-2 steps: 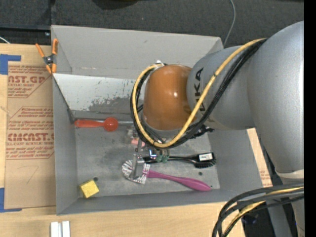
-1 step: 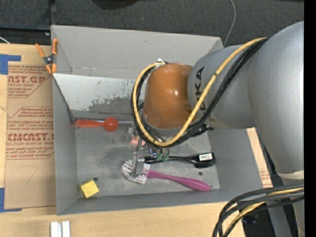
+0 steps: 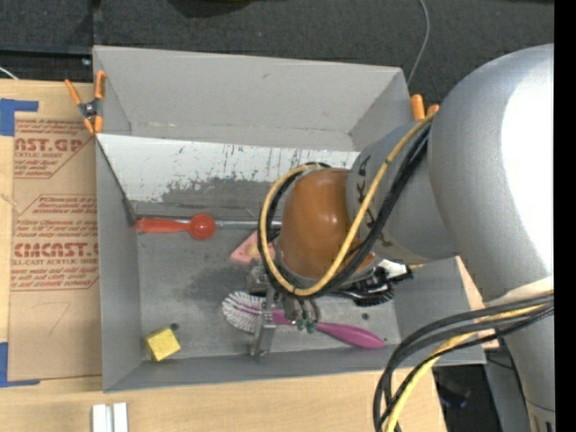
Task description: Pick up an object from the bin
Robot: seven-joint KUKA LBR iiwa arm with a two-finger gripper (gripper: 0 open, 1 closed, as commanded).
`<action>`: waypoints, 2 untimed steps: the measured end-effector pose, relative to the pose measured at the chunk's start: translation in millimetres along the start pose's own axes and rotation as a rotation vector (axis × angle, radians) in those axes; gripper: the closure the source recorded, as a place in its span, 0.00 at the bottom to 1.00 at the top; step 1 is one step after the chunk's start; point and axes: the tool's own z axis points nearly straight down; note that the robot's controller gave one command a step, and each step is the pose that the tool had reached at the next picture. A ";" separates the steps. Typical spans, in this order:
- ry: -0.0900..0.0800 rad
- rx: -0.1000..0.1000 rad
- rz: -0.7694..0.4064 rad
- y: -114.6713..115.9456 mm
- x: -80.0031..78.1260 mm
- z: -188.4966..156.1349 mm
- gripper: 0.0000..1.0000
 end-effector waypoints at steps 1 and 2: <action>-0.015 -0.005 -0.068 -1.9 1.2 -80.1 0.00; 0.007 0.000 -0.011 -0.1 2.9 -6.9 0.00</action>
Offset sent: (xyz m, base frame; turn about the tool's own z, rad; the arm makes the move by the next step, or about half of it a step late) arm -0.0023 -0.0004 0.0078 -0.0108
